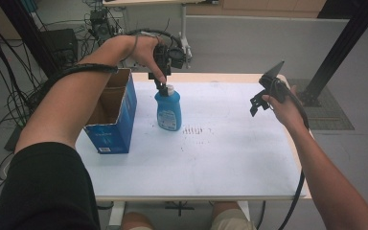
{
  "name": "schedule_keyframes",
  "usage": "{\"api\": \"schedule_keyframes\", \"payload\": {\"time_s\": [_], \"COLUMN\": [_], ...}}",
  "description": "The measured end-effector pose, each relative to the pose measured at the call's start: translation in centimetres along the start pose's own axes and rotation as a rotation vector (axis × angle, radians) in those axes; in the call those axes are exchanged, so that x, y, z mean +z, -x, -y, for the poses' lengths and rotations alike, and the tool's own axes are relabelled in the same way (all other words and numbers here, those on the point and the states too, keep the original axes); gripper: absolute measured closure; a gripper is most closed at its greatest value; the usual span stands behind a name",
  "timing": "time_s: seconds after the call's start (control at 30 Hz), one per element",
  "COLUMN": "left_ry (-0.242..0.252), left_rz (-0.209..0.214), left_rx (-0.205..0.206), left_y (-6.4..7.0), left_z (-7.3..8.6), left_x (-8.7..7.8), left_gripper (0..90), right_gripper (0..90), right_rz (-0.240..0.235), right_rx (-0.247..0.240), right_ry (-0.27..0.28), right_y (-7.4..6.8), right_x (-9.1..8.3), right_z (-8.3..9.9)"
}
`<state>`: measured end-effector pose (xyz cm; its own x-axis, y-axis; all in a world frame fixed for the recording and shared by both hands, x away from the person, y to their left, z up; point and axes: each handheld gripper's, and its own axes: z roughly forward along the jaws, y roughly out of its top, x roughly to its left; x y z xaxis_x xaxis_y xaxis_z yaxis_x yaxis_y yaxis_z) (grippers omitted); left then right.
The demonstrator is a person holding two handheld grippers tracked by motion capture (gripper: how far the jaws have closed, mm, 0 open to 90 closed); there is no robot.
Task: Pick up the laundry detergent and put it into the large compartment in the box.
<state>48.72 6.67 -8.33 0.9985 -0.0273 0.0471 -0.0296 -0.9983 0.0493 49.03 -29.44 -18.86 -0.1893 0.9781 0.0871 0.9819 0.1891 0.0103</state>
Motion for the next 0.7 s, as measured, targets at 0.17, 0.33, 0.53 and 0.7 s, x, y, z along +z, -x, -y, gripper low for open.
{"api": "schedule_keyframes", "payload": {"time_s": [0.17,0.33,0.53,0.7], "left_ry": [0.001,-0.002,-0.008,-0.011], "left_rz": [0.007,0.01,0.02,0.027], "left_rx": [0.002,0.006,0.002,0.003], "left_y": [-0.3,-0.4,-0.7,-1.0], "left_z": [-0.1,-0.2,-0.3,-0.6], "left_x": [0.6,1.2,2.0,2.5], "left_gripper": [8.7,7.8,6.7,4.8], "right_gripper": [8.0,8.0,8.0,8.0], "right_rz": [0.001,0.001,0.002,0.003], "right_rx": [0.0,0.0,-0.003,0.002], "right_ry": [0.003,-0.003,-0.006,-0.009], "right_y": [0.0,-0.1,-0.1,0.1], "right_x": [0.1,0.2,0.2,0.2], "right_z": [0.0,-0.2,-0.3,-0.4]}}
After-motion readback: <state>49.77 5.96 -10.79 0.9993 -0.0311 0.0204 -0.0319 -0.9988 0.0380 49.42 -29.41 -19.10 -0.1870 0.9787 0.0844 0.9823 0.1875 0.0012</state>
